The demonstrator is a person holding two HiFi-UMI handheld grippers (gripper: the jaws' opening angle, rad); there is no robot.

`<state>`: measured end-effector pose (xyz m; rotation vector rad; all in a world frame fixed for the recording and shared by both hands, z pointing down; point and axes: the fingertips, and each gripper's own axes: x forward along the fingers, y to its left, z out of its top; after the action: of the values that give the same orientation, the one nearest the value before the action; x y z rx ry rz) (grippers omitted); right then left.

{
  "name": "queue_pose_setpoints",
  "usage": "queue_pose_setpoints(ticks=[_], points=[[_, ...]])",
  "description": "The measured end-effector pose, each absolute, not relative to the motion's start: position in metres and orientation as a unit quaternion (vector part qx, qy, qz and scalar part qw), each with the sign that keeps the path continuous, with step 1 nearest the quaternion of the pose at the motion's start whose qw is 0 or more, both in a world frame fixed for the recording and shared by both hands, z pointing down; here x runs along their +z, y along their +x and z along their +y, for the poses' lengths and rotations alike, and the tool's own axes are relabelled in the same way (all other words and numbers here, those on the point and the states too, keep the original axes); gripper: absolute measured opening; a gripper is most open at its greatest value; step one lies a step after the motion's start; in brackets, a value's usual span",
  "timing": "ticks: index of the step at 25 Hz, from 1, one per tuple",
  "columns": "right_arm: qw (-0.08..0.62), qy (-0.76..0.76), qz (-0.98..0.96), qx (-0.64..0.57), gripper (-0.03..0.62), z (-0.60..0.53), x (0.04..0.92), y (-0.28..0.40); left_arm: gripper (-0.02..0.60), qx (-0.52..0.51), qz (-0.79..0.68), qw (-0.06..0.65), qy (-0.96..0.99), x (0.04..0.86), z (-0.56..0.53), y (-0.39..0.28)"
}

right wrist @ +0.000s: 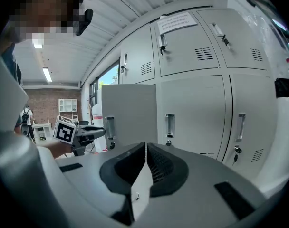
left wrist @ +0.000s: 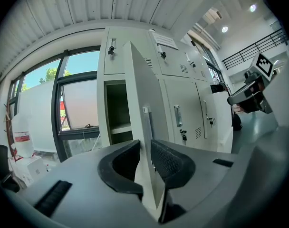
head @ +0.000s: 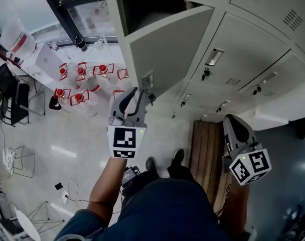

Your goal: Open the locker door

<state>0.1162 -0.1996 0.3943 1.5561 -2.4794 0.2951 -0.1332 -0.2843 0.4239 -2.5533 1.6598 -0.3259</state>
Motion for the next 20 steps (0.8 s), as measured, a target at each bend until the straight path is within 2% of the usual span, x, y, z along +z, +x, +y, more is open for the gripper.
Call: queue_pose_setpoints(ticks=[20], points=[[0.082, 0.556, -0.824, 0.072, 0.037, -0.131, 0.37, 0.117, 0.072, -0.12, 0.428, 0.054, -0.894, 0.427, -0.209, -0.06]])
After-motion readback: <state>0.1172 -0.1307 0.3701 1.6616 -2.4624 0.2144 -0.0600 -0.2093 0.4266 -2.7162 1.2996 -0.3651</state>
